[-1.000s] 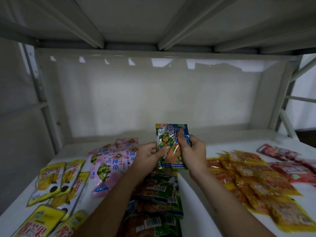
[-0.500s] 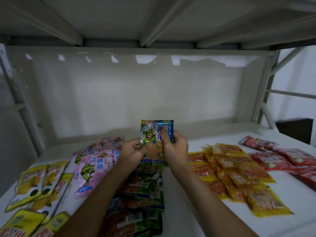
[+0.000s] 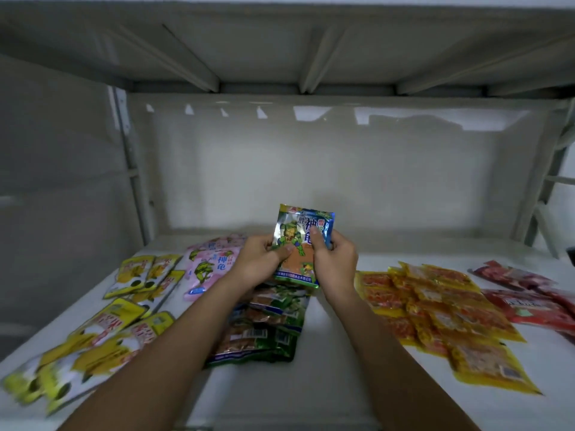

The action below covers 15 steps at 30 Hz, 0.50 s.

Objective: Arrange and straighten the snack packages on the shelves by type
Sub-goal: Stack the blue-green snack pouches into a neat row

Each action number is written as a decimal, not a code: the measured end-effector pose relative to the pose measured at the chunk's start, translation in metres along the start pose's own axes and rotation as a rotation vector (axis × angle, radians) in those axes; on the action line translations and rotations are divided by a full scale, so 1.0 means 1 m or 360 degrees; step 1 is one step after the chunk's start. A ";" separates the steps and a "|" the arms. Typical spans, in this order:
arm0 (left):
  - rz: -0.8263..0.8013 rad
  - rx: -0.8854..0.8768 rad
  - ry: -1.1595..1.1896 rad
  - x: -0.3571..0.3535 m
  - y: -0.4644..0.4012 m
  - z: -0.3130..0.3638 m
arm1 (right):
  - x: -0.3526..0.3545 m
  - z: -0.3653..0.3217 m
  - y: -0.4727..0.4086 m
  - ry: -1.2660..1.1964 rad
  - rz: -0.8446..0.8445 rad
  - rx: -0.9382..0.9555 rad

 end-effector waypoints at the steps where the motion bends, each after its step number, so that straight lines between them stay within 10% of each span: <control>1: 0.0062 0.0033 0.0000 0.007 0.005 -0.002 | -0.006 -0.005 0.001 0.0006 -0.0060 0.0012; 15: 0.0544 0.0535 0.0033 0.129 0.196 0.087 | -0.078 -0.138 0.111 0.0091 -0.0890 -0.0323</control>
Point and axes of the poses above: each hand's wrist, its own y-axis away from the middle knuckle, its own x-axis out of the back of the hand, z = x × y, the point moved 8 cm from there along -y, towards the middle knuckle, and after that the axes turned 5 degrees about y, right-handed, at the moved point
